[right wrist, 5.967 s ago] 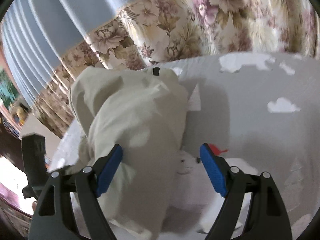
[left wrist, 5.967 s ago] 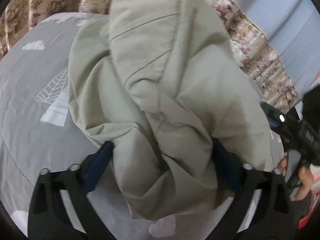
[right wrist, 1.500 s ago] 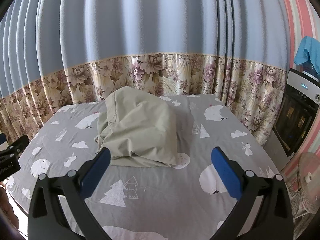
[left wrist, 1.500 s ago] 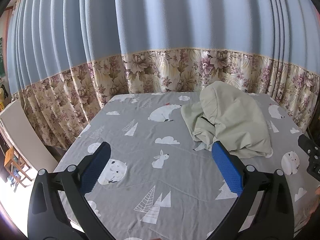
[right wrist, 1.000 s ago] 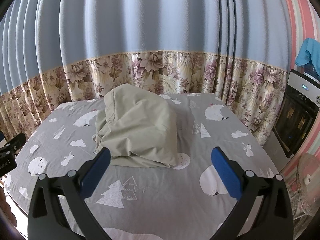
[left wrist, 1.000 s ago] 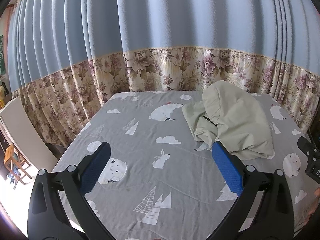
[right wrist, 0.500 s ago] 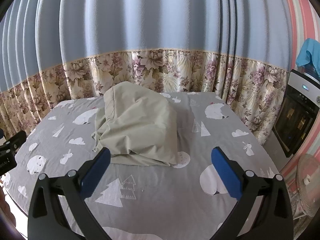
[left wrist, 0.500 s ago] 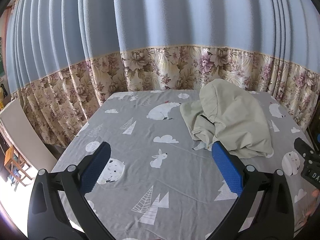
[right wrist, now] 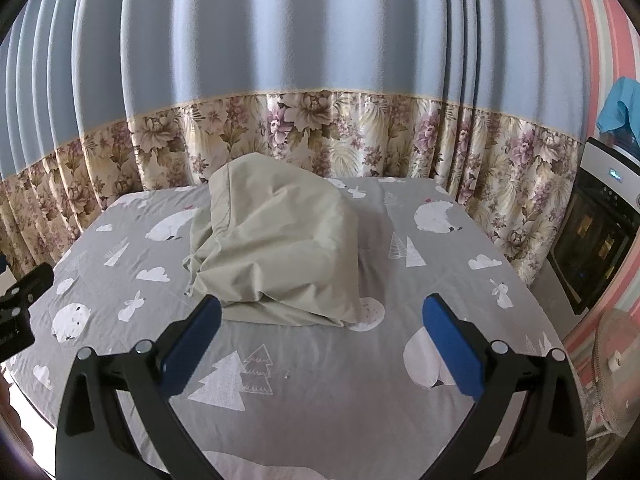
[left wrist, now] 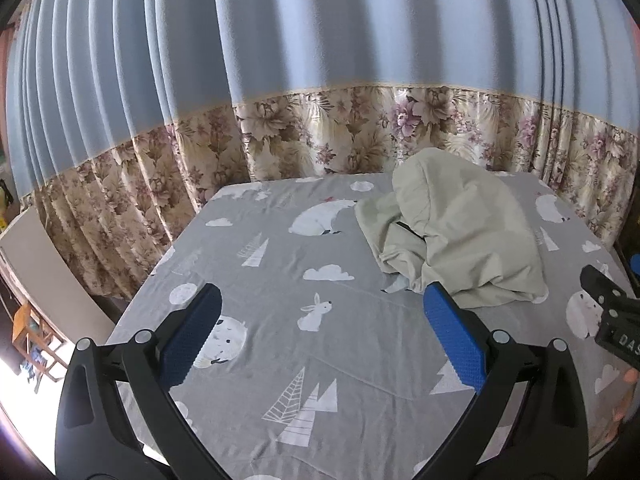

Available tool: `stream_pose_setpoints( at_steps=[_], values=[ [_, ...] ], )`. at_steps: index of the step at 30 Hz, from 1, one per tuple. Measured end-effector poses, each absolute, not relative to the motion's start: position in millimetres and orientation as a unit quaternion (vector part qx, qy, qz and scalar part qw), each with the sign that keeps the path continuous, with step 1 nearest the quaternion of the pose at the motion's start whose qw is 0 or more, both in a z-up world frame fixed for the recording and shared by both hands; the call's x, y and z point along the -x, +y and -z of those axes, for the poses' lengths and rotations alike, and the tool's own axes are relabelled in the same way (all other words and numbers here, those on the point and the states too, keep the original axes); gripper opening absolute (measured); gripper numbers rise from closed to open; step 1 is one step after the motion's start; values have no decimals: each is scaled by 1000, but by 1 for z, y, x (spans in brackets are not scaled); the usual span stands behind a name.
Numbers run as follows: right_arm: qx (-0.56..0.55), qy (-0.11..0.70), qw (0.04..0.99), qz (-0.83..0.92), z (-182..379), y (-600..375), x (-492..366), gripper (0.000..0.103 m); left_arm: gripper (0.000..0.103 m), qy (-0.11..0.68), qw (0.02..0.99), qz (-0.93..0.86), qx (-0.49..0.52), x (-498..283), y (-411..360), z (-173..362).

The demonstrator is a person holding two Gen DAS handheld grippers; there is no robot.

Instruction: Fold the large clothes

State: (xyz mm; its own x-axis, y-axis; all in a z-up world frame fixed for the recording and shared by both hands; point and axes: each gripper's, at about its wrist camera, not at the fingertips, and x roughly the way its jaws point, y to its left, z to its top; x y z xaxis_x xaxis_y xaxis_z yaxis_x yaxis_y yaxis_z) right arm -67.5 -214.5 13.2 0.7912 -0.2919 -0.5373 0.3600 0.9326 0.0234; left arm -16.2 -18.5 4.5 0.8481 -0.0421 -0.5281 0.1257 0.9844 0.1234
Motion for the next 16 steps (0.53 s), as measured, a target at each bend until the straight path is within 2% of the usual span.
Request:
stream_pose_setpoints(
  at_steps=[16],
  values=[
    [-63,275,944,173,-15,-224,65,101,100,299,948,59,-89,7,-23,-2]
  ],
)
